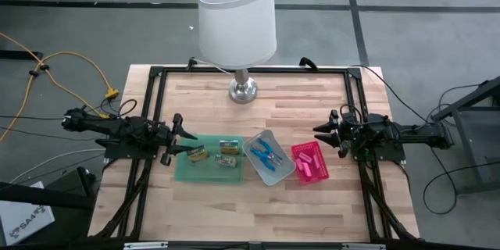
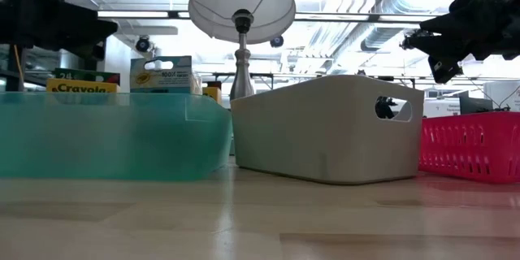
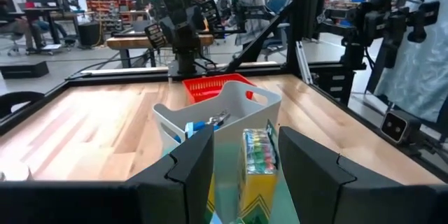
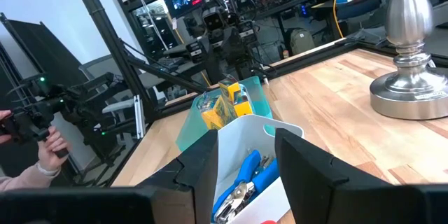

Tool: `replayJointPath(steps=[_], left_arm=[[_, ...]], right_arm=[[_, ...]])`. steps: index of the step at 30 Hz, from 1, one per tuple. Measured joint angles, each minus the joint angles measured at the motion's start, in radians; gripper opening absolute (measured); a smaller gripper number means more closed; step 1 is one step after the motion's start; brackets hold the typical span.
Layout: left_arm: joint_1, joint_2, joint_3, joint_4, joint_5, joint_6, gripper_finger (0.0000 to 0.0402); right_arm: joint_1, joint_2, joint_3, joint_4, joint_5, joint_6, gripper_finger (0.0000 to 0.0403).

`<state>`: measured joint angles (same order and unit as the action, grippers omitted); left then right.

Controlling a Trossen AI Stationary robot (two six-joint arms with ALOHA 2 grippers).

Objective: Pick & Place School Supplies
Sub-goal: Return to Home Position

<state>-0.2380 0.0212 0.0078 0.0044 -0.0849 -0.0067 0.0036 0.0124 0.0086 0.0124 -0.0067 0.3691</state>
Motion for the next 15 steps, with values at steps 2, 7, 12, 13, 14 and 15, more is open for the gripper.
replayJointPath(steps=[2, 7, 12, 13, 14, 15], left_arm=[[0.0, 0.0, 0.0, 0.001, 0.0, 0.01, 0.0156], [0.0, 0.0, -0.001, 0.003, -0.001, 0.013, 0.0156], [0.0, 0.0, -0.001, 0.007, 0.002, 0.01, 0.0156], [0.0, 0.0, -0.001, 0.008, 0.003, 0.01, 0.0156], [0.0, 0.0, -0.001, 0.008, 0.004, 0.009, 0.0156], [0.0, 0.0, -0.001, 0.009, 0.004, 0.007, 0.0156]], right_arm=[[0.0, 0.0, 0.0, 0.0, 0.0, 0.0, 0.0134], [0.0, 0.0, 0.0, 0.0, 0.0, 0.0, 0.0134], [0.0, 0.0, 0.0, 0.0, 0.0, 0.0, 0.0134], [0.0, 0.0, 0.0, 0.0, 0.0, 0.0, 0.0134], [0.0, 0.0, 0.0, 0.0, 0.0, 0.0, 0.0134], [0.0, 0.0, 0.0, 0.0, 0.0, 0.0, 0.0134]])
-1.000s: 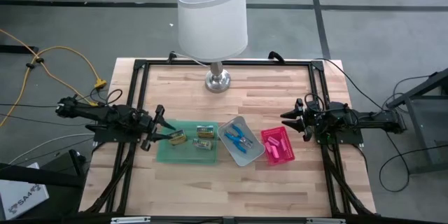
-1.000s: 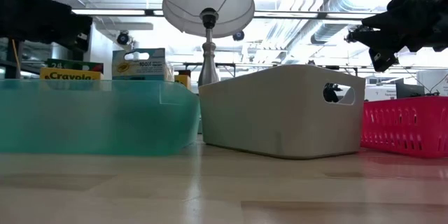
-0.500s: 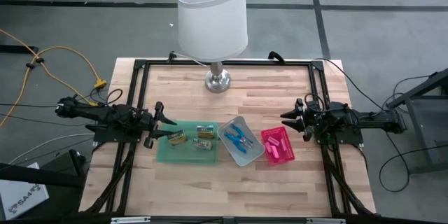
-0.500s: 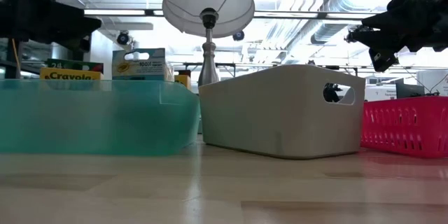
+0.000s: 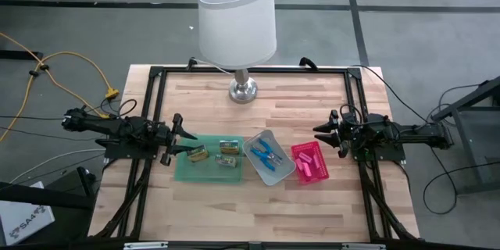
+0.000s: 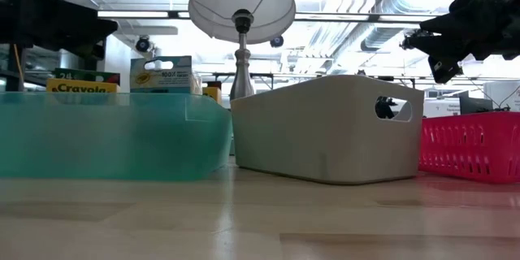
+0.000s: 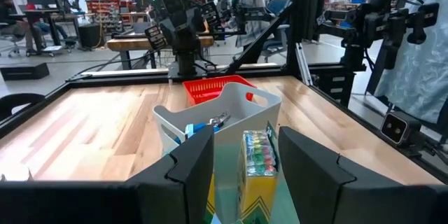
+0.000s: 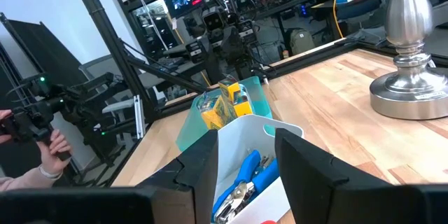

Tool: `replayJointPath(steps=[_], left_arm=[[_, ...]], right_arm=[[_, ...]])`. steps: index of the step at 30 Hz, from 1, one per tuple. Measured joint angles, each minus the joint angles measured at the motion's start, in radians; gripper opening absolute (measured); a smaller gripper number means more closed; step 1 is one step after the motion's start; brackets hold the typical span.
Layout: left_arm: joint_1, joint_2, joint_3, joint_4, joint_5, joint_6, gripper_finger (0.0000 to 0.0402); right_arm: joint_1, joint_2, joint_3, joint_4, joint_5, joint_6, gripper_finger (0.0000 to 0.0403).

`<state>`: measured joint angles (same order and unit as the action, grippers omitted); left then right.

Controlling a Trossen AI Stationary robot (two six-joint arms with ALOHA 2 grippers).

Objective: Pick & Place School Supplies
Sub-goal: Return to Home Position

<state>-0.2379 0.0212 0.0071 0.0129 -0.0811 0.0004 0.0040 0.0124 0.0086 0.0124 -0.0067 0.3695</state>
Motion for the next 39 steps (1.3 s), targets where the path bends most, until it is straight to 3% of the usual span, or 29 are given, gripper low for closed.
replayJointPath(steps=[39], left_arm=[[0.0, 0.0, 0.0, 0.018, 0.025, 0.006, 0.0156]], right_arm=[[0.0, 0.0, 0.0, 0.0, 0.0, 0.0, 0.0134]])
